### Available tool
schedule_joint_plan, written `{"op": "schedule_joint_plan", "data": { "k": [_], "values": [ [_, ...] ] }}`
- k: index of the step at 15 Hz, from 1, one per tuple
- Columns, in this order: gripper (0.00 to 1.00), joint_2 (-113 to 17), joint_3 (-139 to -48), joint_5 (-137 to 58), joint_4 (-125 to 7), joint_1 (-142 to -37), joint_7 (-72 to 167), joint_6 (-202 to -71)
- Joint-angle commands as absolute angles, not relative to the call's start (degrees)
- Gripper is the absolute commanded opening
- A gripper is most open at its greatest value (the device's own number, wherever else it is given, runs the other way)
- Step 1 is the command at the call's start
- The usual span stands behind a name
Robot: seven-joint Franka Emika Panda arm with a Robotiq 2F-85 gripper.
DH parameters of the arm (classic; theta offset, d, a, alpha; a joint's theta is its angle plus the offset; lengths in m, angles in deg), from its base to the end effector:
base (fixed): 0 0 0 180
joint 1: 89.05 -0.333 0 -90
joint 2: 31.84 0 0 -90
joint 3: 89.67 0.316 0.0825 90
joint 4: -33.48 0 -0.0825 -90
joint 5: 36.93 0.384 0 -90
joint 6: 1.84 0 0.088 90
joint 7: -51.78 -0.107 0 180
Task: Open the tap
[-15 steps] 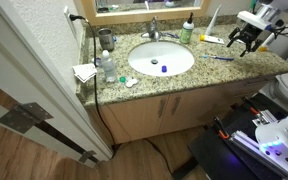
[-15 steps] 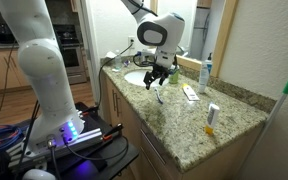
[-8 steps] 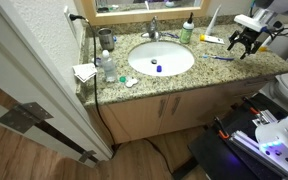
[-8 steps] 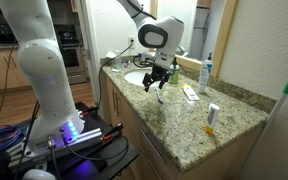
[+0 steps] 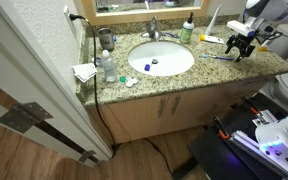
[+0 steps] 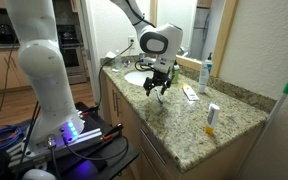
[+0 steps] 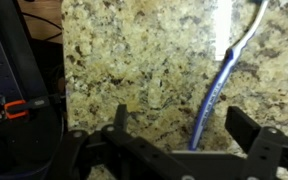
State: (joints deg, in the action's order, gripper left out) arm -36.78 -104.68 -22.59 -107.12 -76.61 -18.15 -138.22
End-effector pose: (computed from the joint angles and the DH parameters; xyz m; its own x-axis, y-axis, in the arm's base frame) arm 0.4132 -0.2134 0.2526 -0.3236 -0.9311 -0.1685 -0.9446 0.3076 0.1142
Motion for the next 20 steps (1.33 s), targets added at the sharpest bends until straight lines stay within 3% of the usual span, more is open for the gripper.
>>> {"op": "schedule_joint_plan", "data": {
  "k": [1,9,10,12,20],
  "values": [
    [1.0,-40.02,-104.78,-25.13,-105.8,-76.97,-22.83,-142.1],
    [1.0,-42.53,-105.29,-23.73,-106.24,-76.22,-22.03,-142.25],
    [0.75,-42.84,-105.38,-23.46,-106.45,-76.18,-21.94,-142.71],
    [0.67,-42.89,-105.41,-23.22,-106.23,-76.27,-21.82,-142.76],
    [0.1,-43.32,-105.4,-23.71,-106.37,-76.6,-22.47,-144.85]
  ]
}}
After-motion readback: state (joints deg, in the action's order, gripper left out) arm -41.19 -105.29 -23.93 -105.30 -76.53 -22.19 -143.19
